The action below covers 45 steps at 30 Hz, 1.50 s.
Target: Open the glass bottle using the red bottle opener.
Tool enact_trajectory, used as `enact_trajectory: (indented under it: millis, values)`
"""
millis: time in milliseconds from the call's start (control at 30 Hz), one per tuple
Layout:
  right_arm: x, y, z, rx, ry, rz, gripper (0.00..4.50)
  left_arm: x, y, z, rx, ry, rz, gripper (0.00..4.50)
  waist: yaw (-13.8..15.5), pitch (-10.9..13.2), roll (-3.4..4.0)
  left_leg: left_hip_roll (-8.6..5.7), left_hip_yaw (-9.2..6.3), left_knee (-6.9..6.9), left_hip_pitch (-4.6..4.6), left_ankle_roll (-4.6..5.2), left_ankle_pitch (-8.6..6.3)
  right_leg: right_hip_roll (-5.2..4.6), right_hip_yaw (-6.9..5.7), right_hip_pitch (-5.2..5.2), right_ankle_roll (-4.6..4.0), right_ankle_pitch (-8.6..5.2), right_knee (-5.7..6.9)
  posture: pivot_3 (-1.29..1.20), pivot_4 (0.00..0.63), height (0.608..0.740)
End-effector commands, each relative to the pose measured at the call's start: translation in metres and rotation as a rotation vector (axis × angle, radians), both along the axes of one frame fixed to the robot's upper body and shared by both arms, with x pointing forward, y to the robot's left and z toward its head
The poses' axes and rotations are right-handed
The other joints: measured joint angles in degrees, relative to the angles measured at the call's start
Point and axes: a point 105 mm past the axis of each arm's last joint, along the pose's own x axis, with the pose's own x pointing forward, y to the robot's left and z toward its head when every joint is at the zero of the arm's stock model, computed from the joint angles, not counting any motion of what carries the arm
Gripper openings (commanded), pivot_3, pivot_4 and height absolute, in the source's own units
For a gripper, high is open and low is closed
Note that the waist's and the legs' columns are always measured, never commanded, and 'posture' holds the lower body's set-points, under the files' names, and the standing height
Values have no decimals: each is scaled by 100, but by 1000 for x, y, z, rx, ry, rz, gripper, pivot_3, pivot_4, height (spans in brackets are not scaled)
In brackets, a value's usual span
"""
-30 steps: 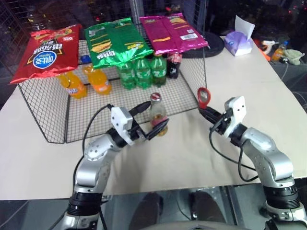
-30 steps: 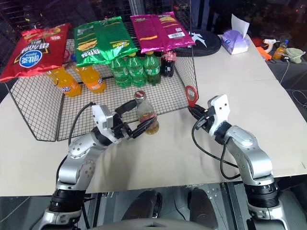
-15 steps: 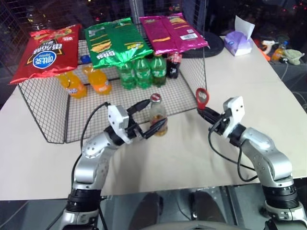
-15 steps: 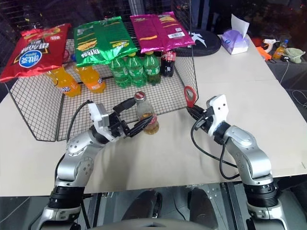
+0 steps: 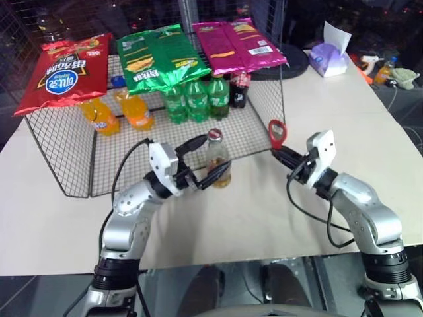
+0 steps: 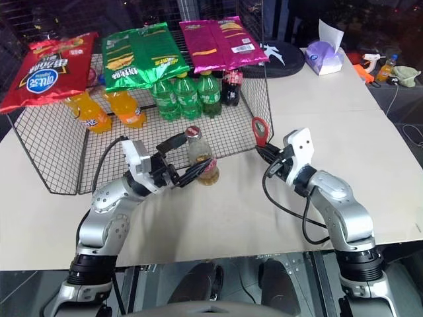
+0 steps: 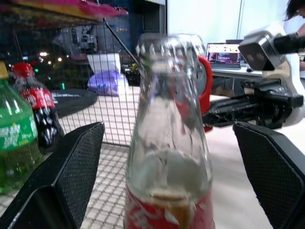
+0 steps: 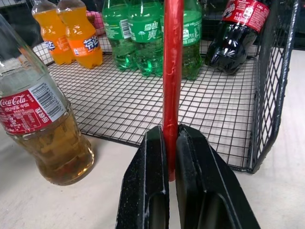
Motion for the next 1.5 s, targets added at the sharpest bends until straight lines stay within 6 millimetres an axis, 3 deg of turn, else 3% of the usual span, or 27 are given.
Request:
enact_trajectory:
  millis: [33,300,467,533,567,833,1133,1500]
  values:
    - [-1,2,10,6,-43,13,0,-1,1,9,-1,-39,-2,4458,-1,0,0,0,0,0,0,0,0,0,0,0,0,0,0,0,150,740]
    - [-1,2,10,6,-44,11,0,-2,-3,12,-14,-38,-22,4458,-1,0,0,0,0,0,0,0,0,0,0,0,0,0,0,0,150,740]
    - [-1,2,9,6,-43,10,0,-2,-3,13,-25,-28,-28,2121,-1,0,0,0,0,0,0,0,0,0,0,0,0,0,0,0,150,740]
    - [-1,3,9,5,-44,11,0,-2,-3,11,-20,-17,-29,1380,2,-1,2,0,0,0,2,0,0,0,0,1,0,0,1,0,150,740]
    - [-1,3,10,5,-46,11,0,-2,-3,10,-19,-13,-29,1249,3,-2,2,0,0,0,2,0,0,-1,0,2,0,0,1,0,150,740]
    - [-3,13,22,-28,-108,50,0,-3,-1,4,6,-3,-22,1117,1,-2,2,0,0,2,4,0,0,0,0,4,0,0,2,0,150,740]
    - [-6,50,43,-307,-444,94,0,-1,3,2,24,0,-6,1114,-3,-2,2,0,0,2,6,0,0,1,-1,4,0,0,2,0,150,740]
    - [-9,84,47,-428,-733,76,0,3,-1,0,6,15,13,1114,-2,-3,1,-1,-1,3,6,-1,1,1,-2,4,0,0,2,0,150,740]
